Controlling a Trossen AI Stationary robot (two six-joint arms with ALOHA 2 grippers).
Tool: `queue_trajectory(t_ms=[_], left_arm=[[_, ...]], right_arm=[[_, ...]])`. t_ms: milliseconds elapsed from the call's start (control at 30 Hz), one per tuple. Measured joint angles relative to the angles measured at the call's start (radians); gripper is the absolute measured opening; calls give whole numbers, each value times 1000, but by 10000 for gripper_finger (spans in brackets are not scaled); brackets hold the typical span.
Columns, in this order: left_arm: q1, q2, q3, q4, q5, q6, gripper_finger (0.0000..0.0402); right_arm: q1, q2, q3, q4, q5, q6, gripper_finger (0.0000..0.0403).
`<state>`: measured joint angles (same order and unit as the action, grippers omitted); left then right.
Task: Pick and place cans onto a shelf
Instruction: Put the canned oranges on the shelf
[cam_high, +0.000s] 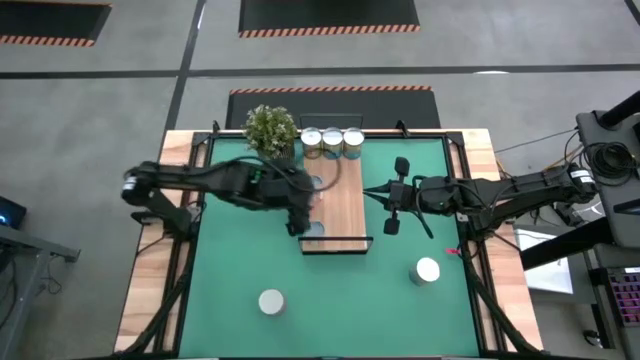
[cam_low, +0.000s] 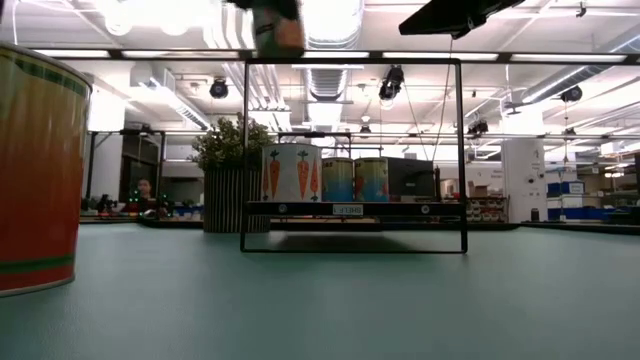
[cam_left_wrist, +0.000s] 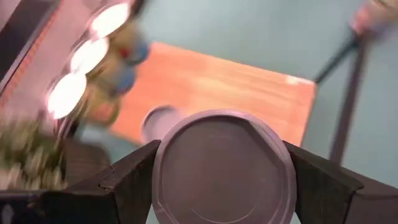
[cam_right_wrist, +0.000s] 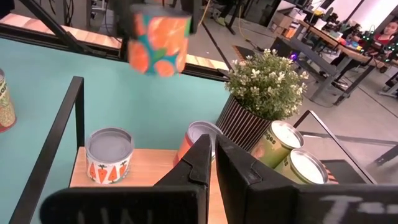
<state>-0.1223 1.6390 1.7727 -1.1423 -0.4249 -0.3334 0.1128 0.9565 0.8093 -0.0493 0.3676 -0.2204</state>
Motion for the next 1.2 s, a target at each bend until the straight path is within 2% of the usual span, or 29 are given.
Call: queue_trajectory(t_ms=[133, 367, 567, 867, 1000, 1200], left_arm=[[-1, 111, 102, 3, 50, 205, 284], [16, 213, 200, 66, 41, 316, 284], [17, 233, 142, 157, 45, 337, 284], [49, 232, 11, 325, 79, 324, 284], [62, 232, -34, 400, 105, 320, 284], [64, 257, -48, 417, 135, 306, 284]], right_arm=[[0, 0, 0, -3, 0, 0, 13], [0, -9, 0, -23, 0, 0, 13], [0, -77, -1, -102, 0, 61, 13], [1, -178, -48, -111, -2, 91, 13], [1, -197, -59, -111, -2, 91, 13], [1, -195, -62, -111, -3, 89, 13]])
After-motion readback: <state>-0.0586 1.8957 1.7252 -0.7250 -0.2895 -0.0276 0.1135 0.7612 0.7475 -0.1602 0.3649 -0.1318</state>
